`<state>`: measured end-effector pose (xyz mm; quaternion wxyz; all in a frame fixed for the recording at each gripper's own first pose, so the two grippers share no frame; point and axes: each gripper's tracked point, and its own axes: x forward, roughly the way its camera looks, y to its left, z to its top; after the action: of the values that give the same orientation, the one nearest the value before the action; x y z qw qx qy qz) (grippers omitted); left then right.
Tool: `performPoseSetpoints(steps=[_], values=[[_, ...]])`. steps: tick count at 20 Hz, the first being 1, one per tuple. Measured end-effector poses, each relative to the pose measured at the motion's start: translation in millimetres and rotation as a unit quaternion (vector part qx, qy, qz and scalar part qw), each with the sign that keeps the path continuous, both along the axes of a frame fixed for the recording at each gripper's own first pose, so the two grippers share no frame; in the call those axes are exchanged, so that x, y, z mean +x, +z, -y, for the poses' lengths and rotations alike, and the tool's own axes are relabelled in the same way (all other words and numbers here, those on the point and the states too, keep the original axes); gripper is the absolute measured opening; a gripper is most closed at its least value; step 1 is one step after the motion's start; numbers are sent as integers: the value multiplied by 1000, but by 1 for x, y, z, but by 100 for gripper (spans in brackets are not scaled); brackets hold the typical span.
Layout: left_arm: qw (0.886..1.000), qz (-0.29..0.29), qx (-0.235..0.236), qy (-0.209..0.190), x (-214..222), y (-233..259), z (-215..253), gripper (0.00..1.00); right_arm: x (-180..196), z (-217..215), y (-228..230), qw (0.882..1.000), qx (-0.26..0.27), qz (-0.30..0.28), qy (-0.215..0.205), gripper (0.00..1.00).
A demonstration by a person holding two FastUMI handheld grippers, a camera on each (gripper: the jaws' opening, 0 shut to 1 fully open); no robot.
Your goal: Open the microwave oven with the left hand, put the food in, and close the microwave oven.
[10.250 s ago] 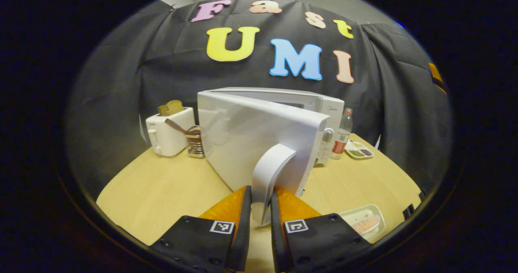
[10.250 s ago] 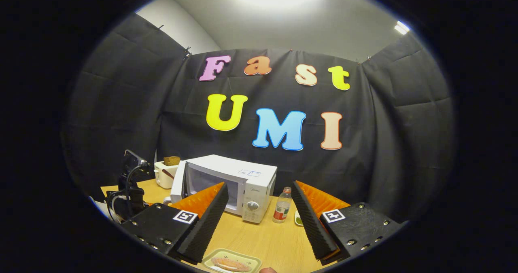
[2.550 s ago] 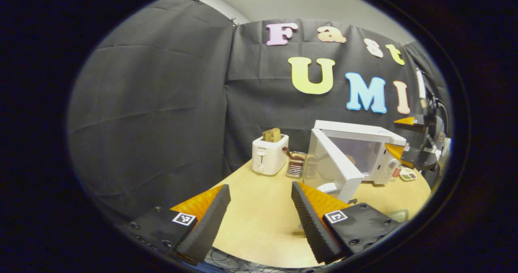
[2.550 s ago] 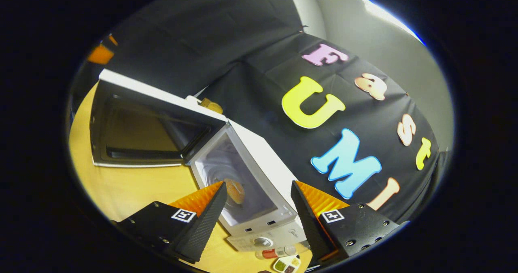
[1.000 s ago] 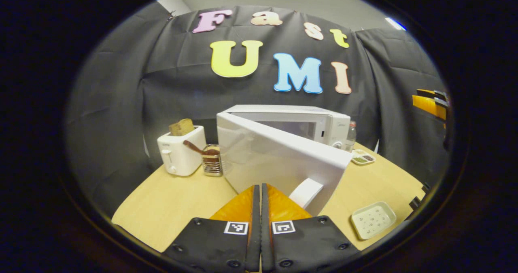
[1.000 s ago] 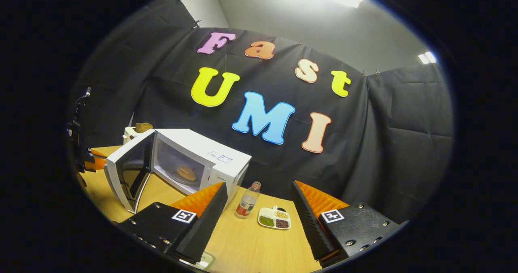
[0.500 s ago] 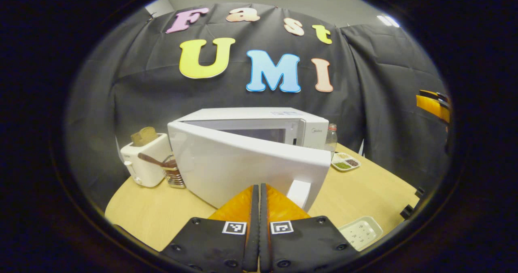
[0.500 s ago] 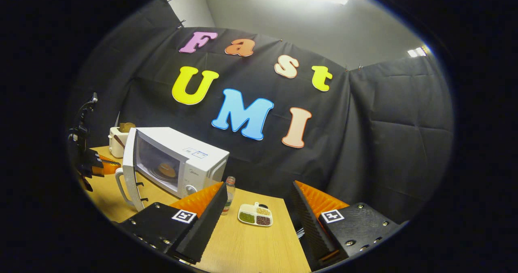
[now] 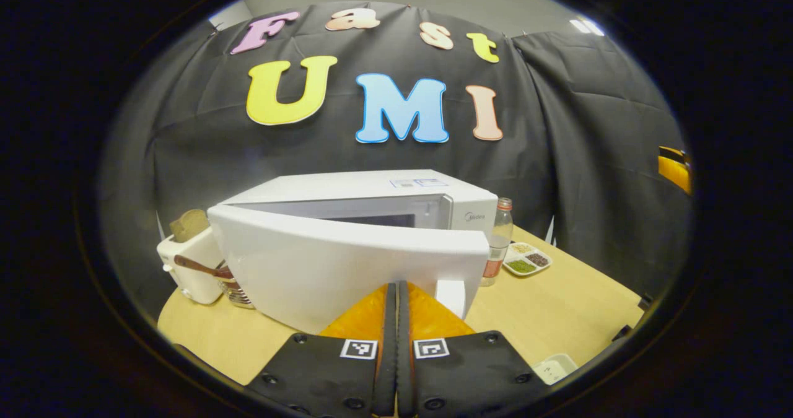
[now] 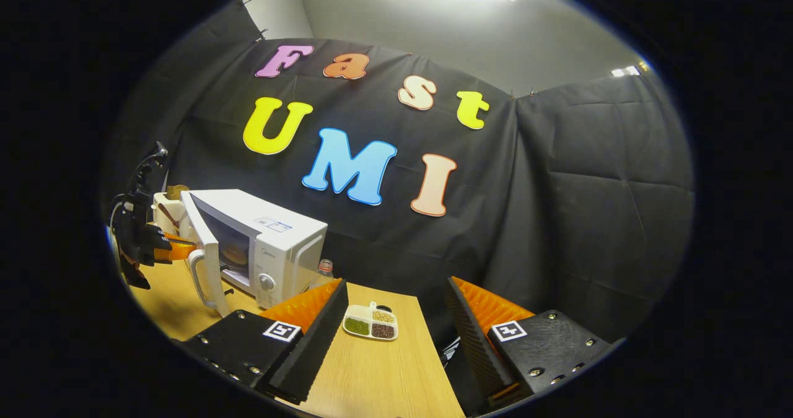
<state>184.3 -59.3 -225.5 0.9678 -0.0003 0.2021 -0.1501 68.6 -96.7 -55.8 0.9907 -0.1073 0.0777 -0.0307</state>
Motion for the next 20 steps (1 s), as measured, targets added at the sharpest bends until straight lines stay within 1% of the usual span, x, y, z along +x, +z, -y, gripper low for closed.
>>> performPoseSetpoints(steps=[2,4,5,7,8,11,17,20], values=[[1000,-3,0,-2,12,-3,8,6,3,9,-2,1000,2,-3,-5,96],[1000,-3,2,-4,23,-6,15,6,7,16,-4,1000,1,-6,-10,96],[1000,-4,3,-3,30,-6,18,8,8,19,-5,1000,1,-7,-11,96],[1000,-5,9,1,40,-10,21,6,12,22,-9,1000,2,-12,-12,96],[1000,-5,10,2,46,-11,24,8,13,24,-9,1000,1,-13,-13,96],[1000,-5,10,7,62,-12,30,8,18,24,-15,1000,-3,-17,-13,96],[1000,-9,-1,26,87,-12,33,8,25,27,-21,1000,-8,-20,-13,96],[999,-9,-21,29,87,-12,34,7,26,30,-23,1000,-5,-20,-18,96]])
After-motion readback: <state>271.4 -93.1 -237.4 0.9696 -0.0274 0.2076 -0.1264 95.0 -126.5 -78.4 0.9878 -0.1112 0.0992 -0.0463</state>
